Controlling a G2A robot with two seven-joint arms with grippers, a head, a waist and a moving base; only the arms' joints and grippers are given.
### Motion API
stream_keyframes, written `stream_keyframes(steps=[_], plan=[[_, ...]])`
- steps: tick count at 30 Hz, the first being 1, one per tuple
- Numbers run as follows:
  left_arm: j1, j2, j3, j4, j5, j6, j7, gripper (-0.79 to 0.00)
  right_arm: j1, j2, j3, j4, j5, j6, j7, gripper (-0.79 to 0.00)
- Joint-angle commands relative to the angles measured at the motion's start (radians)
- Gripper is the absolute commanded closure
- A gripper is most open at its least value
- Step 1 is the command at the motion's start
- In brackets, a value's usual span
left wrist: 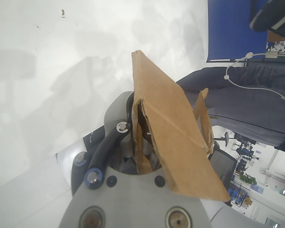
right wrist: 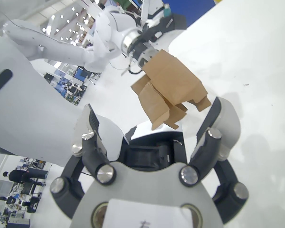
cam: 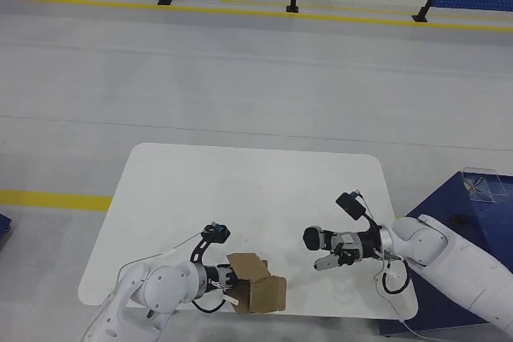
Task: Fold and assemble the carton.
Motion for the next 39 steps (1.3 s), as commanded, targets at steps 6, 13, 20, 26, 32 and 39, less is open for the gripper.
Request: stream_keyframes(steps=[6, 13, 20, 26, 32, 39], plan=[[0.010, -0.003, 0.004, 0.021, -0.043, 0.024, -0.005, 0.000, 0.002, 0.000, 0.000, 0.007, -0.005, 0.000, 0.002, -0.785], [-0.103, -0.058, 0.017, 0.225, -0.586, 0.286, -0.027, 0.000, -0.023, 0.005, 0.049, 0.022, -0.052, 0.005, -0.055, -0.785], [-0.185, -0.094, 0.058, 0.374, -0.805, 0.338, 0.011, 0.000, -0.056, 0.017, 0.109, 0.048, -0.061, 0.000, -0.124, -0.785], [-0.171, -0.096, 0.052, 0.386, -0.844, 0.348, 0.021, 0.000, -0.057, 0.017, 0.110, 0.046, -0.063, 0.004, -0.127, -0.785], [-0.182, -0.120, 0.018, 0.452, -1.134, 0.413, 0.071, 0.000, -0.093, 0.024, 0.209, 0.059, -0.251, 0.087, -0.338, -0.785], [-0.211, -0.128, 0.051, 0.462, -1.166, 0.427, 0.065, 0.000, -0.179, 0.019, 0.201, 0.003, -0.095, 0.000, -0.387, -0.785]])
